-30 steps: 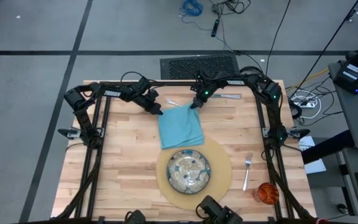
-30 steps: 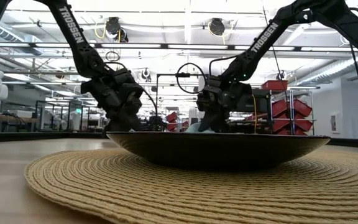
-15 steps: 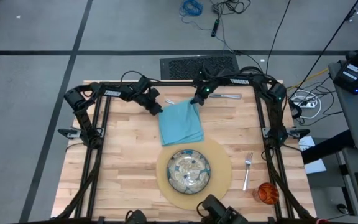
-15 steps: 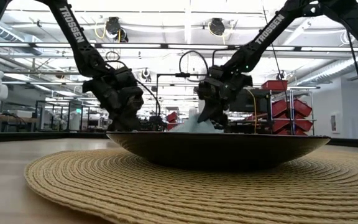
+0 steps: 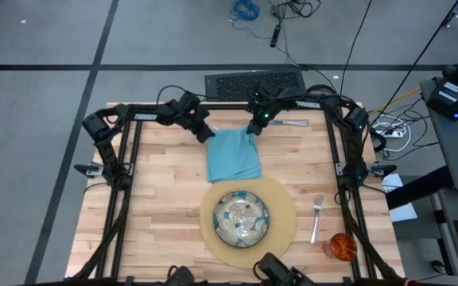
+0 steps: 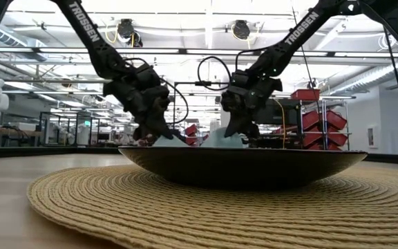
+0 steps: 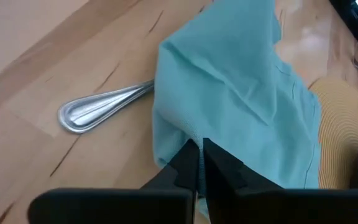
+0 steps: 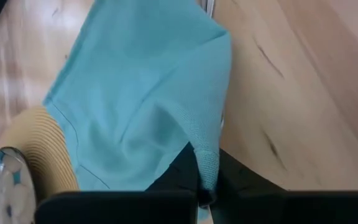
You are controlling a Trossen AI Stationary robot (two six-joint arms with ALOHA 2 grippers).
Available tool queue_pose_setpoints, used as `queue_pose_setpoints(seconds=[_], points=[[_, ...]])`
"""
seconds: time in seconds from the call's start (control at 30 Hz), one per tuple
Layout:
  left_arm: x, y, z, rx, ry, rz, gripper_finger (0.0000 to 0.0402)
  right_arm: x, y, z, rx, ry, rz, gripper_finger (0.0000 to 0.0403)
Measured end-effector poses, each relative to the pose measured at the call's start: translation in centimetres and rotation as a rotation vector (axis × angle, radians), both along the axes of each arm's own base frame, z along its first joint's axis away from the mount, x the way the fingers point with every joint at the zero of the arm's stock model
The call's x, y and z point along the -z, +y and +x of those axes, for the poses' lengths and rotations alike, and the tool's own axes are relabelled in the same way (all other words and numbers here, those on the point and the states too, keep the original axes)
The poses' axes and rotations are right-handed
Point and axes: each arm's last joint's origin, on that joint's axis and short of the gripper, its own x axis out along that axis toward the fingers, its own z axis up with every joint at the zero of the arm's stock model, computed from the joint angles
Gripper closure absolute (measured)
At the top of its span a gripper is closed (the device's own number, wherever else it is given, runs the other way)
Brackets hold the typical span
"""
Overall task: Set table place
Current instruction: Fold the blue napkin
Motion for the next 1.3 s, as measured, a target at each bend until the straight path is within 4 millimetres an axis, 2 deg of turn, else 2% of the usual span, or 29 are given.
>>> queue_pose_setpoints(seconds=[0.23,0.53,0.7,0.8,1.0,1.13,1.3], points=[[0.2,-0.6,0.4,0.002,0.043,0.040,0.0401,-0.6,0.3,0.5,0.021,0.014,0.023,0.0403],[0.3,-0.8,0.6,-0.012,0.072,0.072,0.0401,-4.4,1.2,3.6,-0.015,-0.074,-0.026,0.0403],[1.8,-0.7,0.9,-0.031,0.123,0.069,0.0401,-5.9,1.5,4.4,0.002,-0.053,-0.049,0.0403],[3.0,-0.9,1.4,-0.015,0.134,0.060,0.0401,-5.7,1.6,4.7,0.016,-0.025,-0.017,0.0403],[2.8,-1.5,2.4,0.012,0.094,0.097,0.0401,-4.1,1.6,5.0,0.029,0.056,-0.013,0.0403],[2.8,-1.3,2.3,0.024,0.094,0.115,0.0401,-4.2,1.4,5.2,0.016,0.043,-0.070,0.0403],[2.8,-0.9,2.0,0.018,0.087,0.108,0.0401,-4.1,0.7,4.3,0.041,0.083,-0.084,0.0403]])
